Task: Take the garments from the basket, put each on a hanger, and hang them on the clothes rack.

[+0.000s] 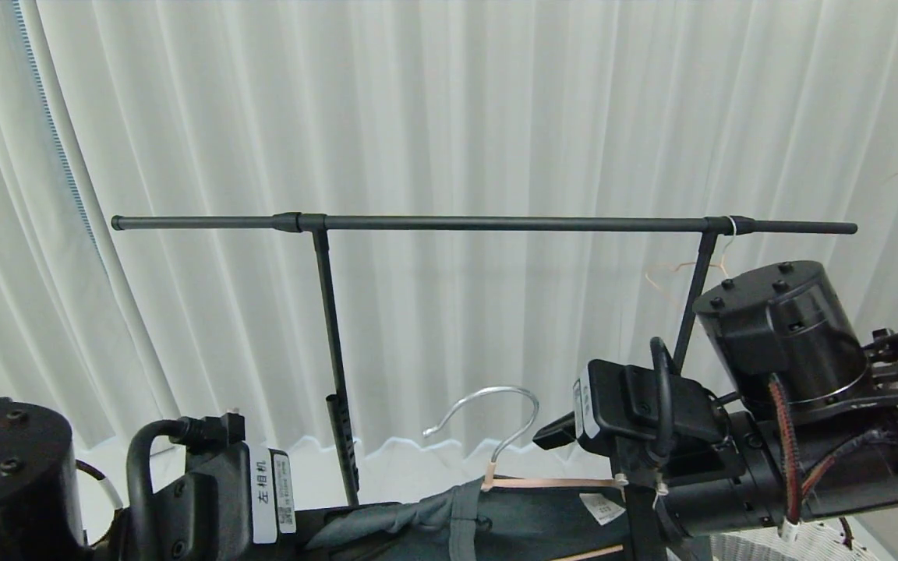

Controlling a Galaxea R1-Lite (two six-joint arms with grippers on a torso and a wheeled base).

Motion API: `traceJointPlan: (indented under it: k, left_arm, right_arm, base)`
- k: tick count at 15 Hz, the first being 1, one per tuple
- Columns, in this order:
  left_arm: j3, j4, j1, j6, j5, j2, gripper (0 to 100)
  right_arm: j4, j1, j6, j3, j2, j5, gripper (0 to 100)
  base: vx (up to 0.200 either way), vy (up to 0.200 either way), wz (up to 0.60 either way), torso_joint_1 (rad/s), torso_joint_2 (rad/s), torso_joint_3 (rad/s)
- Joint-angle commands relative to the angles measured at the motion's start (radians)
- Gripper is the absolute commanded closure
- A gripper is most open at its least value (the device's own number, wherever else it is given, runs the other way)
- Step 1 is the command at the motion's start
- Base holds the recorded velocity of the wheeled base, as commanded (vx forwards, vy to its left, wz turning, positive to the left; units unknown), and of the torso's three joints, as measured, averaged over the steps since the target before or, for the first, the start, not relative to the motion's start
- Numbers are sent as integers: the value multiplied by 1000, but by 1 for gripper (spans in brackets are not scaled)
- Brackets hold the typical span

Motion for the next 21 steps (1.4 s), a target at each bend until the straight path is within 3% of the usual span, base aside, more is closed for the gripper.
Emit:
traceJointPlan:
  k: [1, 5, 6, 15, 16, 21]
  left_arm:
    - [-4, -1, 1, 2, -2, -5, 100]
    - [-4, -1, 1, 3, -2, -9, 100]
    - [-4, -1, 1, 3, -2, -9, 100]
    - [-7, -1, -7, 3, -2, -22, 100]
    - [-9, -1, -9, 2, 1, -22, 0]
    - [-4, -1, 10, -11, 14, -19, 0]
  right_arm:
    - [6, -1, 3, -4, 19, 5, 0]
    - [8, -2, 35, -1, 19, 22, 0]
    - [8, -2, 37, -1, 19, 22, 100]
    - [0, -4, 21, -1, 1, 12, 100]
    - [2, -4, -14, 1, -19, 12, 100]
    - [5, -41, -236, 1, -87, 16, 100]
  base:
    - [0, 0, 0, 0, 0, 0]
    - [0, 0, 0, 0, 0, 0]
    - [0, 0, 0, 0, 0, 0]
    - [0, 0, 0, 0, 0, 0]
    - [0, 0, 0, 0, 0, 0]
    - [0, 0, 0, 0, 0, 0]
